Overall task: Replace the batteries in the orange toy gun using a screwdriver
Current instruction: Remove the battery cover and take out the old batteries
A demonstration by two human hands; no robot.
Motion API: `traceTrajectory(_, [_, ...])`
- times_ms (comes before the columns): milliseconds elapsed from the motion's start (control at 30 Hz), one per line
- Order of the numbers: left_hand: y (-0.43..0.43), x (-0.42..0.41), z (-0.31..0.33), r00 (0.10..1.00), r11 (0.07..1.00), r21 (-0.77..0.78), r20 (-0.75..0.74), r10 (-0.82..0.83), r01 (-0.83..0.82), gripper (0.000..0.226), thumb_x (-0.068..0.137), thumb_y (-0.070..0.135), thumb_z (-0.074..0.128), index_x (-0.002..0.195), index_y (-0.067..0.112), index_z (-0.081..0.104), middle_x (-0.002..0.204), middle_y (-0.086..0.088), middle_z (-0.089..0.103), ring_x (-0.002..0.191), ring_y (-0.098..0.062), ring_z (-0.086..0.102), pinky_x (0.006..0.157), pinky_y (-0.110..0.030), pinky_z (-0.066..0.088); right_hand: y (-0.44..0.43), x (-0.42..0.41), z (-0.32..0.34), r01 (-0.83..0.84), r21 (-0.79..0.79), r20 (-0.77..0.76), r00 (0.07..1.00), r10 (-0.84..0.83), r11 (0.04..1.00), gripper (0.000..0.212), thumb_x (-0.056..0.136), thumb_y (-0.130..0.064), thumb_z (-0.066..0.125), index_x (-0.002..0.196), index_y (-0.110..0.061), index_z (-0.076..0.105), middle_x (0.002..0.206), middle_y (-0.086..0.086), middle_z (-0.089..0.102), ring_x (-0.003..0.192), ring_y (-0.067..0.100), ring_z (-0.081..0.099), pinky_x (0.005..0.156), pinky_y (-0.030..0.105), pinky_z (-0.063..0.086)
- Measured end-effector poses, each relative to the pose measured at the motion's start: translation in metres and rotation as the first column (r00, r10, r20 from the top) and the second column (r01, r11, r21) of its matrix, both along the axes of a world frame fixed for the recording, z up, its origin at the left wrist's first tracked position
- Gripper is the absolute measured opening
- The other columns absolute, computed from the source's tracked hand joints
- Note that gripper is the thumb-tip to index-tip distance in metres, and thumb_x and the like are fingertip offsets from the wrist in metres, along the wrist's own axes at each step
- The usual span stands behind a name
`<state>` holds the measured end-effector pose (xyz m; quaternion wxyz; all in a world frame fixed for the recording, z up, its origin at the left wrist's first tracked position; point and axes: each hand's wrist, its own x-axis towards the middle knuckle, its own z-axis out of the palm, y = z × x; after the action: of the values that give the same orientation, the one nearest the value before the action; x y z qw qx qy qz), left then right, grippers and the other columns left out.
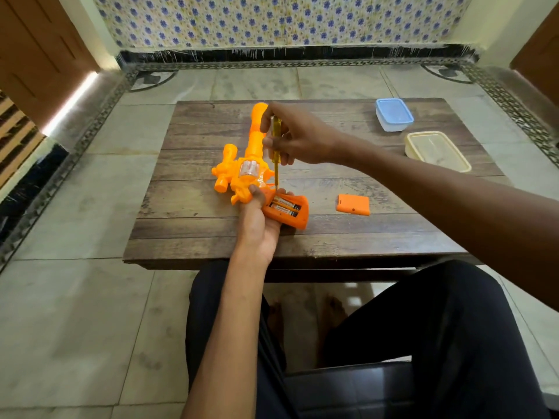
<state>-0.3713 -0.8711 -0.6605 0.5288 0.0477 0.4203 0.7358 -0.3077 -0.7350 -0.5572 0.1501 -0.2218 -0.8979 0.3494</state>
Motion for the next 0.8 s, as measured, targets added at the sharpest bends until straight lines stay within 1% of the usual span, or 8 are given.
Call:
traceTrajectory(67, [0.000,0.000,0.000,1.000,1.000,-0.015,0.001,0.003,-0.003,0.060,0.095,0.045,0.051,0.143,0.010,0.044,0.093,-0.010,0.071,0.091,-0.025,0.070,0.078,-0.044,0.059,-0.003,0.006,-0.004,0.021,0.007,-0.039,0.999,-0.021,1.000,0.021,0.098,-0.017,0.058,0.111,-0.005,0.048,0.084,0.017,0.071,0.062,0.020,0.070,0.056,0.035,0.059])
traceTrajectory(200, [0.000,0.001,0.000,1.000,1.000,-0.026,-0.005,0.008,-0.008,0.053,0.101,0.043,0.045,0.143,0.011,0.044,0.097,-0.012,0.069,0.092,-0.026,0.069,0.079,-0.043,0.060,-0.006,0.013,-0.009,0.021,0.007,-0.100,0.995,-0.021,1.000,0.023,0.098,-0.017,0.058,0.111,-0.002,0.046,0.083,0.015,0.071,0.063,0.019,0.070,0.058,0.037,0.060])
traceTrajectory(367, [0.002,0.001,-0.002,1.000,1.000,-0.028,-0.003,0.014,-0.014,0.053,0.101,0.042,0.047,0.145,0.012,0.042,0.100,-0.013,0.068,0.098,-0.028,0.067,0.092,-0.048,0.056,-0.007,0.015,-0.014,0.001,-0.001,-0.100,0.995,-0.001,1.000,0.020,0.098,-0.015,0.057,0.109,-0.003,0.045,0.081,0.017,0.070,0.063,0.021,0.070,0.058,0.036,0.059])
traceTrajectory(433, [0.002,0.001,-0.002,1.000,1.000,-0.025,-0.008,0.011,-0.012,0.051,0.101,0.041,0.048,0.144,0.014,0.043,0.100,-0.012,0.068,0.095,-0.025,0.068,0.088,-0.045,0.057,-0.006,0.013,-0.014,0.002,0.021,-0.059,0.998,-0.001,1.000,0.017,0.099,-0.015,0.056,0.108,-0.005,0.045,0.081,0.015,0.070,0.062,0.018,0.069,0.057,0.033,0.058])
traceTrajectory(533, [0.000,0.001,-0.002,1.000,1.000,-0.011,-0.019,0.000,0.000,0.051,0.101,0.039,0.049,0.145,0.015,0.043,0.094,-0.010,0.070,0.084,-0.021,0.072,0.078,-0.040,0.060,-0.002,0.001,-0.012,-0.005,0.081,0.045,0.999,0.001,0.997,0.015,0.099,-0.018,0.055,0.108,-0.012,0.045,0.081,0.009,0.071,0.058,0.008,0.066,0.055,0.028,0.055])
traceTrajectory(633, [0.001,0.000,-0.004,0.999,1.000,0.002,-0.048,-0.003,0.003,0.045,0.104,0.033,0.048,0.144,0.012,0.045,0.084,-0.007,0.072,0.076,-0.018,0.073,0.068,-0.036,0.061,0.002,-0.016,-0.006,-0.026,0.086,0.191,0.982,0.009,0.996,0.015,0.099,-0.023,0.055,0.107,-0.016,0.045,0.082,0.009,0.072,0.062,0.015,0.068,0.058,0.032,0.056])
traceTrajectory(733, [0.002,0.001,-0.004,0.996,1.000,0.009,-0.085,0.016,-0.015,0.048,0.103,0.032,0.050,0.145,0.009,0.044,0.091,-0.010,0.068,0.082,-0.020,0.070,0.076,-0.039,0.061,0.002,-0.029,0.005,-0.066,0.050,0.284,0.958,0.049,0.997,0.017,0.099,-0.022,0.055,0.111,-0.014,0.046,0.073,0.004,0.067,0.057,0.012,0.063,0.053,0.027,0.051])
traceTrajectory(800, [0.003,0.000,-0.006,0.995,0.999,0.027,-0.094,0.034,-0.031,0.049,0.102,0.031,0.051,0.145,0.008,0.043,0.097,-0.012,0.065,0.084,-0.021,0.068,0.077,-0.040,0.061,0.001,-0.037,0.008,-0.092,0.038,0.334,0.940,0.074,0.995,0.019,0.100,-0.022,0.054,0.114,-0.011,0.046,0.069,0.000,0.063,0.054,0.009,0.060,0.050,0.022,0.048])
